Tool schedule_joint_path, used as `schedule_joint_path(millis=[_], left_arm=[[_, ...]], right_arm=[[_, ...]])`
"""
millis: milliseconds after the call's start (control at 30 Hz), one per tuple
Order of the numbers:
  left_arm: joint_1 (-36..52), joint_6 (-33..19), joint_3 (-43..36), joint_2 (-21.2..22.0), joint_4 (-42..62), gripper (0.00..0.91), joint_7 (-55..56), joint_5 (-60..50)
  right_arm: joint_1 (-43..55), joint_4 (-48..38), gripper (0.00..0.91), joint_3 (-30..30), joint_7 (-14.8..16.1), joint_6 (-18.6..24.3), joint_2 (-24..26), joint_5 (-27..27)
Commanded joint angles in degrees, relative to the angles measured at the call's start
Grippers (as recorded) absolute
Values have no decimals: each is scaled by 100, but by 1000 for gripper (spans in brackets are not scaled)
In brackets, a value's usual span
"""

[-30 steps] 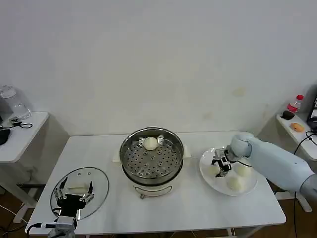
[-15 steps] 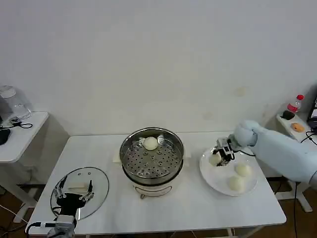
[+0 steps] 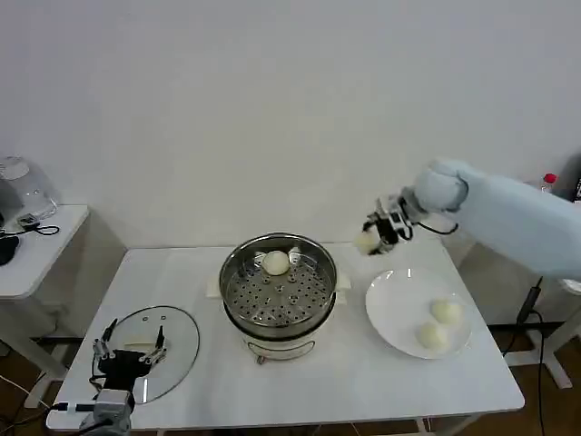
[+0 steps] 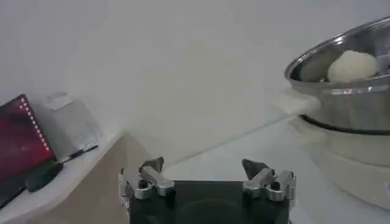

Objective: Take steamed baozi put them in steamer then cover it.

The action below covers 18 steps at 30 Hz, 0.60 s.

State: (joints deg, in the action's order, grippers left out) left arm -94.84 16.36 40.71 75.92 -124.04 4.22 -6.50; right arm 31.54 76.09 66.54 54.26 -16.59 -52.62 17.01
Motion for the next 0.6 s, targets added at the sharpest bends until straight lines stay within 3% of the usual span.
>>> schedule_joint_path(millis=[33,200,433,600], left_arm=[[-9,52,170,-5,11,907,28,728],[-12,82,398,5,-38,907,249,1867],[46,64,803,-7,-77,907,512,3718],[22,-43,841,-43,-53,907,455,3969]], right_arm=[[723,96,645,389,-170,-474,-1051,1105],[418,-212,645,415,-375,-794,-1964,1512],[-17,-476,645,543,-584,-1155,-2420,1857],[-291,-756,645,600,-666,-1257,-2651,1859]])
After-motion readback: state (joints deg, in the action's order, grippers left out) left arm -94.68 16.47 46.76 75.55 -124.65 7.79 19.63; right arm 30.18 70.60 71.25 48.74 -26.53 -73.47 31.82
